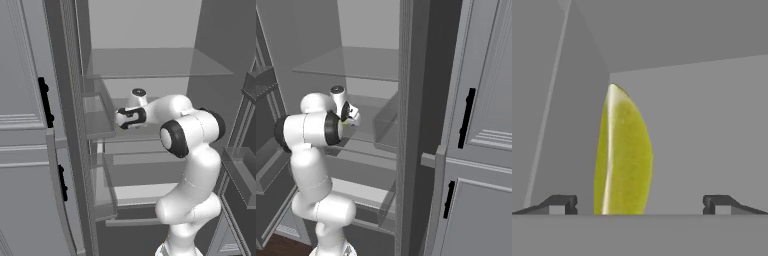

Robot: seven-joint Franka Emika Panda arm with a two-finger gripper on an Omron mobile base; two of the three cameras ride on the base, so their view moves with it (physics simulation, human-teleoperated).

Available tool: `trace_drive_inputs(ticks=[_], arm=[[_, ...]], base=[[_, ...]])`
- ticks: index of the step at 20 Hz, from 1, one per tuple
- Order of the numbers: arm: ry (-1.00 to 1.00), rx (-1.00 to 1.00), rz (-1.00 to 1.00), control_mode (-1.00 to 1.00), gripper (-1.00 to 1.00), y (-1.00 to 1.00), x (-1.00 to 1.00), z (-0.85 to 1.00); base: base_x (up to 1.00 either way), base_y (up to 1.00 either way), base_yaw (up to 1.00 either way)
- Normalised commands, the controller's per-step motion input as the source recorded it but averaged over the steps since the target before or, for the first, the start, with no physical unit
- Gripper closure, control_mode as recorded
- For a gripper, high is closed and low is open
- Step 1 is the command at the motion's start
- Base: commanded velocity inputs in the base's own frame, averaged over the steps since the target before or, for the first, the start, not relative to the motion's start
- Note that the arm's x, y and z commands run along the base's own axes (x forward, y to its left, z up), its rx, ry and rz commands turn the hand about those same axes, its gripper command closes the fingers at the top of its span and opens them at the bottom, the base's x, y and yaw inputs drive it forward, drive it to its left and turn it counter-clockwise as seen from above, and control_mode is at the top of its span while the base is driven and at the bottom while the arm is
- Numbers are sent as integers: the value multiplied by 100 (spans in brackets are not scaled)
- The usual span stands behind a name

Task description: Place one lemon wedge and one chicken drumstick in each tupperware on the nearby counter, to pack two identical lunches.

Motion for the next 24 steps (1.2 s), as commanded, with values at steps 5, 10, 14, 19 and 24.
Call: trace_drive_inputs(ticks=[5,10,14,19,24], arm=[[1,0,-5,-100,-100,6,53,-38],[2,0,-6,-100,100,11,27,-37],[2,0,-18,-100,100,-11,-61,-5],[0,2,-24,-100,100,-45,-76,4],[-5,5,-22,-100,100,-52,-92,34]], base=[[0,0,0],[0,0,0],[0,0,0],[0,0,0],[0,0,0]])
